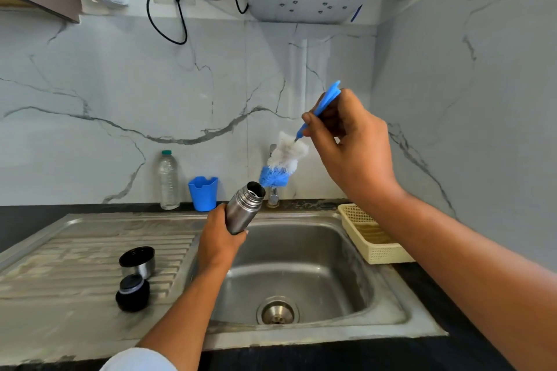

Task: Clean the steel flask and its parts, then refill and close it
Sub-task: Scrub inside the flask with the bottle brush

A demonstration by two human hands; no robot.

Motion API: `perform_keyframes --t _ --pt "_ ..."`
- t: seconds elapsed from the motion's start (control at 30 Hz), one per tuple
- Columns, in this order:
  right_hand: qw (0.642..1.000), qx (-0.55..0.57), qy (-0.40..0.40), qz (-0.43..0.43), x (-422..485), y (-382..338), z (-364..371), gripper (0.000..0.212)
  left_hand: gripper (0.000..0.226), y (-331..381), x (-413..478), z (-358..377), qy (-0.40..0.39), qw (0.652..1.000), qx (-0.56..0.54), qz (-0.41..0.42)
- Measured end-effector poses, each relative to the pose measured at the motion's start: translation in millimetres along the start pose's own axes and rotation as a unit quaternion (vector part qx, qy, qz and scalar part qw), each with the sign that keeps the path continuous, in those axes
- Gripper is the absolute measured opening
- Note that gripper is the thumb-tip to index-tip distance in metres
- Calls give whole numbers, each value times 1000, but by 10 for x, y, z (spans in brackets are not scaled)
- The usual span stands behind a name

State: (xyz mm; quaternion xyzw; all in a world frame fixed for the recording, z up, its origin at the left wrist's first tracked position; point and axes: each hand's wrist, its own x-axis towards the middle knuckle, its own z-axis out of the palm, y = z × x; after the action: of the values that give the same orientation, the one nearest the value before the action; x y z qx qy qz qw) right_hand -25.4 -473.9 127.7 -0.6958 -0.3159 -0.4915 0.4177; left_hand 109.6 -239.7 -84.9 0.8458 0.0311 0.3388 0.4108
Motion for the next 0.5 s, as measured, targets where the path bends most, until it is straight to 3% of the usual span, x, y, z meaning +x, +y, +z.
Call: perform_keyframes --t 0.3,0.5 --pt "1000 15 -1 -24 -95 -122 -187 16 70 50 -60 20 -17 1000 23 -5" --pt "1000 23 -16 4 -131 -51 -207 16 70 98 -67 5 -40 999 10 17"
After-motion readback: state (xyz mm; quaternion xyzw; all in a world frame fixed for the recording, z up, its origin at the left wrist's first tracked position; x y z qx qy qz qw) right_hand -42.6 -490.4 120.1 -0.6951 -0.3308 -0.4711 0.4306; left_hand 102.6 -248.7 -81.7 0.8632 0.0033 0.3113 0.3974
